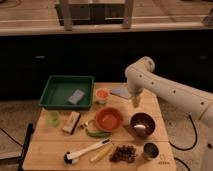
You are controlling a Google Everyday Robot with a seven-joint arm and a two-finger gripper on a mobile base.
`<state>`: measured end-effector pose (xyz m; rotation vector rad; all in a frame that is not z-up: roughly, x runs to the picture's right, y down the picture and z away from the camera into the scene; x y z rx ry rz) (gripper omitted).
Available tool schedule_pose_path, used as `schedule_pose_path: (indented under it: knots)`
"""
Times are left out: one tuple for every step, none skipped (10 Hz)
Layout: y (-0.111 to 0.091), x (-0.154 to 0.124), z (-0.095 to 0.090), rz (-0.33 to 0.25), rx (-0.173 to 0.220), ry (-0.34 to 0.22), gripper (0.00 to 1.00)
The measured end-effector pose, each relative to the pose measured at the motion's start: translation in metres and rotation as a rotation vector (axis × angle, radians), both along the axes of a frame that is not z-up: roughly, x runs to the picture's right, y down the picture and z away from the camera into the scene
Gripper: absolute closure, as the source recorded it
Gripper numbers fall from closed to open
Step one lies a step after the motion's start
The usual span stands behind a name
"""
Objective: Wipe red bowl with towel
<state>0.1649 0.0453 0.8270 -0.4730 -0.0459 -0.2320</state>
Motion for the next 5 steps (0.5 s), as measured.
schedule_pose_path:
  knots:
    - [0.0, 0.001, 0.004, 0.0, 0.001, -0.002, 0.2]
    - [0.0, 0.002, 0.007, 0.001, 0.001, -0.006, 0.2]
    - [0.0, 0.001, 0.01, 0.0, 0.0, -0.011, 0.2]
    - [-0.002, 0.001, 0.015, -0.002, 0.0, -0.016, 0.2]
    - [-0.001, 0.001, 0.017, -0.001, -0.002, -0.02, 0.2]
